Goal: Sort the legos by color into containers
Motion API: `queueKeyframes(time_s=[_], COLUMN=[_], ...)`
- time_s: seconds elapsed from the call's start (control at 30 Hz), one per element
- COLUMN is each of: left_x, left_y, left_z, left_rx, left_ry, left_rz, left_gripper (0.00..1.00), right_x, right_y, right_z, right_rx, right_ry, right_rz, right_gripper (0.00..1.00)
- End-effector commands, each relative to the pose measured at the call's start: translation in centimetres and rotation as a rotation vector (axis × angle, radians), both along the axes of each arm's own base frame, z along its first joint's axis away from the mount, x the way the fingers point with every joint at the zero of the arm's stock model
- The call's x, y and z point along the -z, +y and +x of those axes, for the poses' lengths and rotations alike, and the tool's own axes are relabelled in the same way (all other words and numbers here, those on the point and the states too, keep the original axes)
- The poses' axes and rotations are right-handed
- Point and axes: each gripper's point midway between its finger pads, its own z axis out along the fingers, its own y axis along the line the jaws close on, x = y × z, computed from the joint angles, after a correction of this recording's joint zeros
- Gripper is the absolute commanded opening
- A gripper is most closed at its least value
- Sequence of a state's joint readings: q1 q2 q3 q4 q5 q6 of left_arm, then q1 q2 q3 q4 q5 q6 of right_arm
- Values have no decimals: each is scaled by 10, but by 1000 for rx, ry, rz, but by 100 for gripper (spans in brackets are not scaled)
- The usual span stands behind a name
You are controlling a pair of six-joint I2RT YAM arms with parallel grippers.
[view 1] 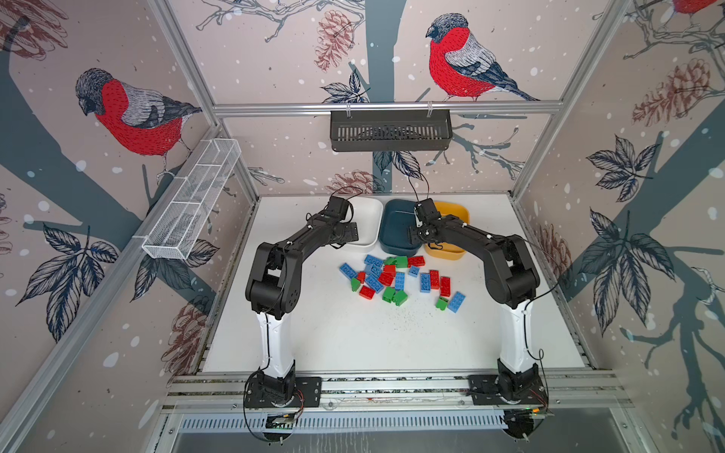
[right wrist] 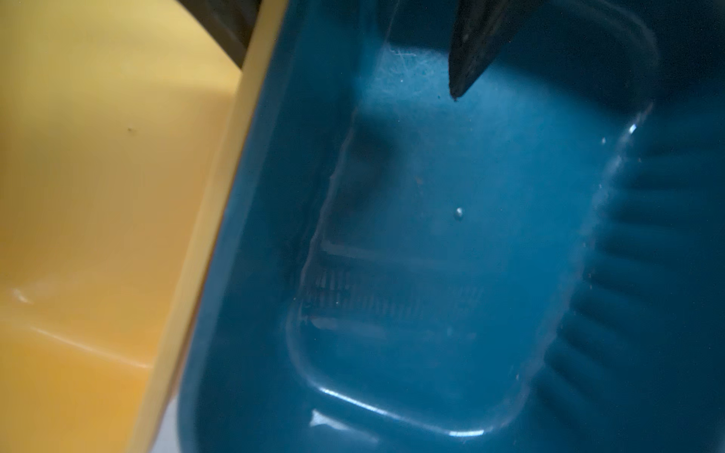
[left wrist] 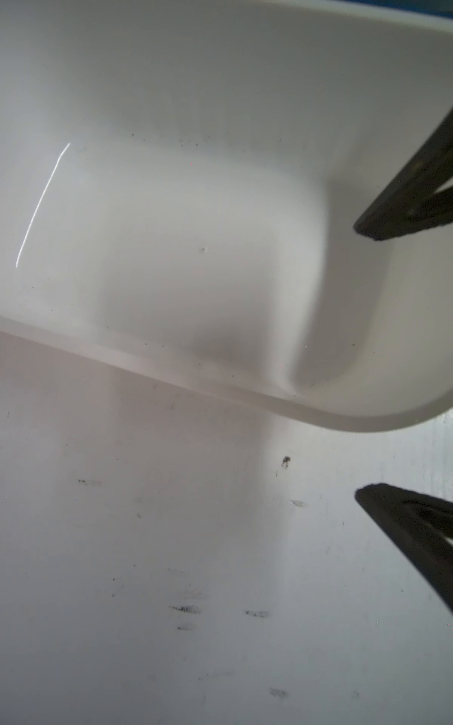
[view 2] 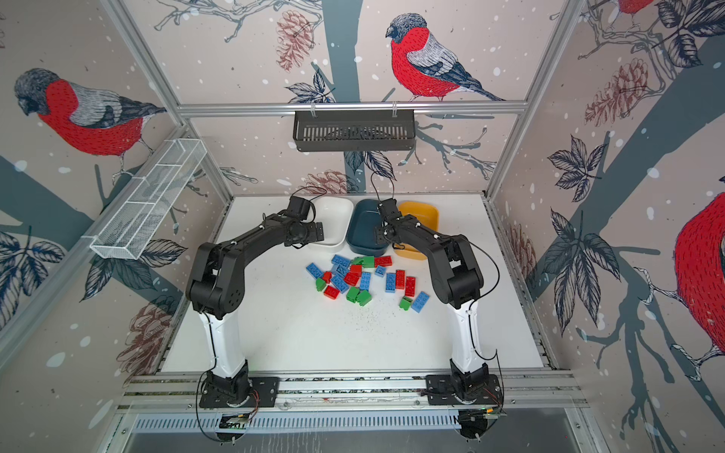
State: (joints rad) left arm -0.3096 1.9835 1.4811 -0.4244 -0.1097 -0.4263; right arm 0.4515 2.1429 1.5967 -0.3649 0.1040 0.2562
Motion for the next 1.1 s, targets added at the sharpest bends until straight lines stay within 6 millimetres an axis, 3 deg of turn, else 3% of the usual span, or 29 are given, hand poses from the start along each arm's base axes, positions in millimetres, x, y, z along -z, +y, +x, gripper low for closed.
queueKeyframes(time_s=[0.0, 0.33, 0.63, 0.87, 1.07], left_x=[-6, 19, 15, 5, 4], left_y=[5, 9, 4, 14, 42], left_z=[0, -45, -80, -62, -16], left_rx=[-28, -43, -40, -54, -120], left_ry=[-31, 66, 100, 53, 10], left_rz=[-10, -36, -39, -16, 84], left_gripper=[98, 97, 97, 97, 97], right_x=[5, 14, 12, -12, -16], right_y=[3, 15, 33, 27, 9], right_z=[-3, -9, -10, 7, 22], right_rx=[-75, -285, -438, -332, -154], right_ry=[10, 35, 35, -9, -34], right_rz=[-58, -143, -171, -155, -188], right_gripper=[67, 67, 67, 74, 81])
